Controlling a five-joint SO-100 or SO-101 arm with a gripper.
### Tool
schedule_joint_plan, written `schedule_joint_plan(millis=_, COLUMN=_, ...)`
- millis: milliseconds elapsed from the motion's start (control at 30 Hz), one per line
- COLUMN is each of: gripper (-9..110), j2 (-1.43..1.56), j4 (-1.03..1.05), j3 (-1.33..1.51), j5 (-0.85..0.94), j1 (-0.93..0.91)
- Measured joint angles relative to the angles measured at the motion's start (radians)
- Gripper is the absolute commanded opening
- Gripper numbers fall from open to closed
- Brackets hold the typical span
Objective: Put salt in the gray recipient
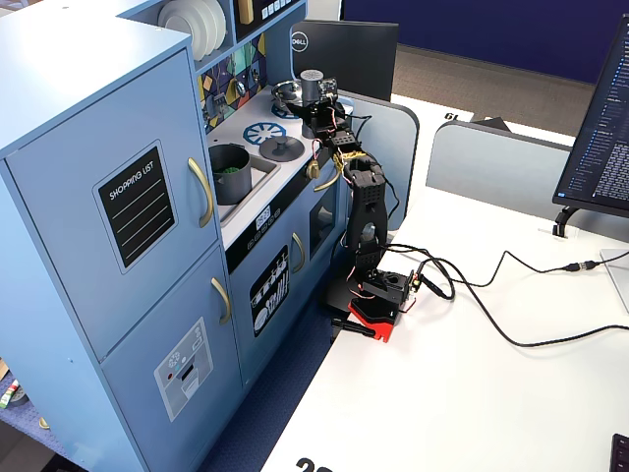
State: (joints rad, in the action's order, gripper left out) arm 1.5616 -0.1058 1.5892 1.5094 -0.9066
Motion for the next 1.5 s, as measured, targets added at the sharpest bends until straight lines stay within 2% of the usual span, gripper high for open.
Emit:
schedule_joint_plan(millis=167, gripper=0, j2=0.009, j4=0.002, j3=-0.014, j5=-0.014, j1=0.021)
schedule_joint_plan(millis=367, gripper=0, j2=0.219, j4=0.112, j3=0.054, j5=-0.199, j1=0.029)
schedule_joint_plan(millis=500, gripper=0, j2=0.428, j4=0.209, j3=0.095, j5=-0.469, j1=0.124)
schedule_joint_plan(millis=733, gripper=0, j2=0.669, j4=0.405, j3=0.107, j5=-1.063, j1=0.431)
schedule_joint_plan(millis=967, gripper=0, j2=0.696, j4=0.620, j3=0.083, j5=-1.749, j1=0.703)
schedule_joint_plan(millis=1133, gripper=0, j2=0.634, j4=0.663, j3=0.018, j5=-2.177, j1=0.827)
schedule_joint_plan(millis=1300, gripper=0, j2=0.555, j4=0.572, j3=-0.041, j5=-2.411, j1=0.914)
schedule_joint_plan(millis=1500, gripper=0, j2=0.492, j4=0.442, j3=-0.098, j5=-2.545, j1=0.971)
